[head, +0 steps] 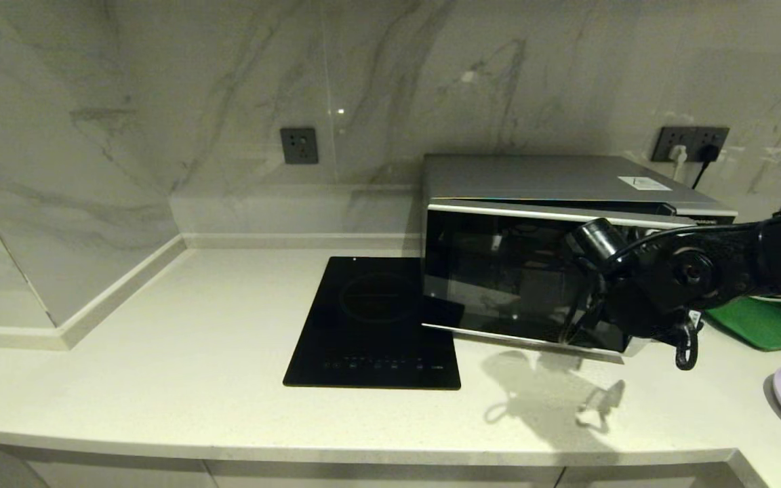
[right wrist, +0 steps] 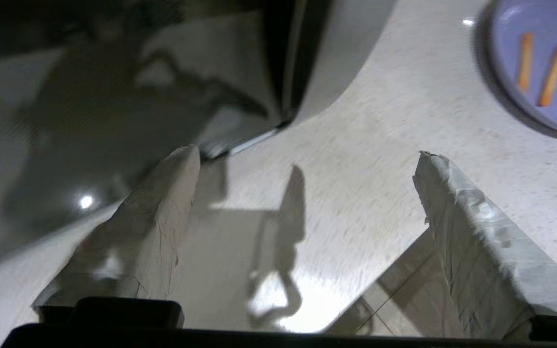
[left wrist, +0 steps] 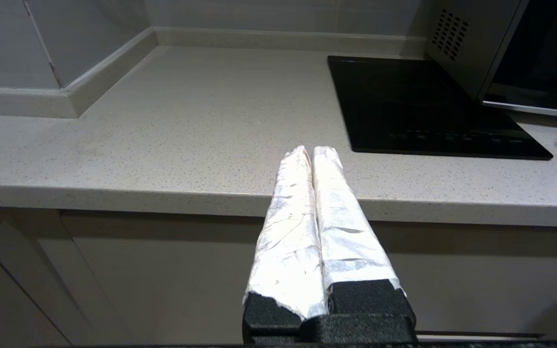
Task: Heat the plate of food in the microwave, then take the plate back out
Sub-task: Open the microwave oven
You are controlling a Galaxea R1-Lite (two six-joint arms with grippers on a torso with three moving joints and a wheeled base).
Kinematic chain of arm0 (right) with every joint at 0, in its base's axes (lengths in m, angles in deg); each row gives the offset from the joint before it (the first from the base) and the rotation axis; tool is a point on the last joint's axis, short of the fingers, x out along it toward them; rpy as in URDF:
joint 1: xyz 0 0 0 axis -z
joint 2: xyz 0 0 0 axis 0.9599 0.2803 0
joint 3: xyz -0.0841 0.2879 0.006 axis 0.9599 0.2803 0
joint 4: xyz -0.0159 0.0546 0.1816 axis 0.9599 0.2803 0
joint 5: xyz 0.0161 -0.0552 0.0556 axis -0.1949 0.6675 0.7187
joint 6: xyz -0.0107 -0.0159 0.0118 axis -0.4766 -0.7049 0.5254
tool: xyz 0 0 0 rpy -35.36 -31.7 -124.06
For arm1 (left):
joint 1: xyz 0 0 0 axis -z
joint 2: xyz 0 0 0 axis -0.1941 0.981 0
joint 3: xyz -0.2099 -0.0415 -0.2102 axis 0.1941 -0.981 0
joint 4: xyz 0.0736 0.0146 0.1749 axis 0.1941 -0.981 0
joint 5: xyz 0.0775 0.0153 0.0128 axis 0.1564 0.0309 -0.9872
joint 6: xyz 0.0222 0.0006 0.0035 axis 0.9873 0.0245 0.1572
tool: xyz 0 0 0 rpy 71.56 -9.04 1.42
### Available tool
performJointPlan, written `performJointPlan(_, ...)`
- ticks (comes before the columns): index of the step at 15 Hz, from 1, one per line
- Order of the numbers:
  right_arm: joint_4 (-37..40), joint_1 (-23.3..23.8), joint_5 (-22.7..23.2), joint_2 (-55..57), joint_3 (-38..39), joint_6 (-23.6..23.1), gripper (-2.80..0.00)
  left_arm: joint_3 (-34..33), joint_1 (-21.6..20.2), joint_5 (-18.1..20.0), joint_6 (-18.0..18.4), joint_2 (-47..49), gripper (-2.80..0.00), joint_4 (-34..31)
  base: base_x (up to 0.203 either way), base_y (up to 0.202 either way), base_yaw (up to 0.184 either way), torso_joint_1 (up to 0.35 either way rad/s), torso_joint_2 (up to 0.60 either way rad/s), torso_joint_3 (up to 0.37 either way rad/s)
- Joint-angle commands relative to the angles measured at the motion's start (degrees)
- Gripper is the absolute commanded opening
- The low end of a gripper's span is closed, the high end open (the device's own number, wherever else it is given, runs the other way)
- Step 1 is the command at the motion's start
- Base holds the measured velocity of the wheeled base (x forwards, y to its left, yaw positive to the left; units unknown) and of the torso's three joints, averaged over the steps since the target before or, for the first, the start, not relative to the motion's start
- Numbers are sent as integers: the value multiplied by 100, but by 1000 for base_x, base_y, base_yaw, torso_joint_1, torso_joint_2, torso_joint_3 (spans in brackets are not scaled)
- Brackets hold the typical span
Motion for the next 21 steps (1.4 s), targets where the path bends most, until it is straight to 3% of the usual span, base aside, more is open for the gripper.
performJointPlan(1,15,-668,224,-1016,373,-135,-232,-1,0,-2,-3,0,-280,2,0,0,0,0,0,0)
performJointPlan(2,18,-924,395,-1502,552,-280,-280,-1,0,-2,-3,0,-280,2,0,0,0,0,0,0)
performJointPlan(5,74,-1141,1205,-2817,671,-1008,-280,-1,0,-2,-3,0,-280,2,0,0,0,0,0,0)
performJointPlan(7,404,-570,2093,-3071,-125,-1296,-280,-1,0,-9,-3,0,-280,2,0,0,0,0,0,0)
performJointPlan(9,726,257,2630,-2608,-1135,-1389,-280,-1,0,-2,-3,0,-280,2,0,0,0,0,0,0)
performJointPlan(12,1068,785,2914,-1493,-2205,-1465,-280,-1,0,-2,-3,0,-280,2,0,0,0,0,0,0)
performJointPlan(16,1172,905,2979,-354,-3406,-1505,-280,-1,0,-11,-3,0,-280,2,0,0,0,0,0,0)
performJointPlan(21,1111,1161,2975,445,-3885,-1510,-280,-1,0,-2,-3,0,-280,2,0,0,0,0,0,0)
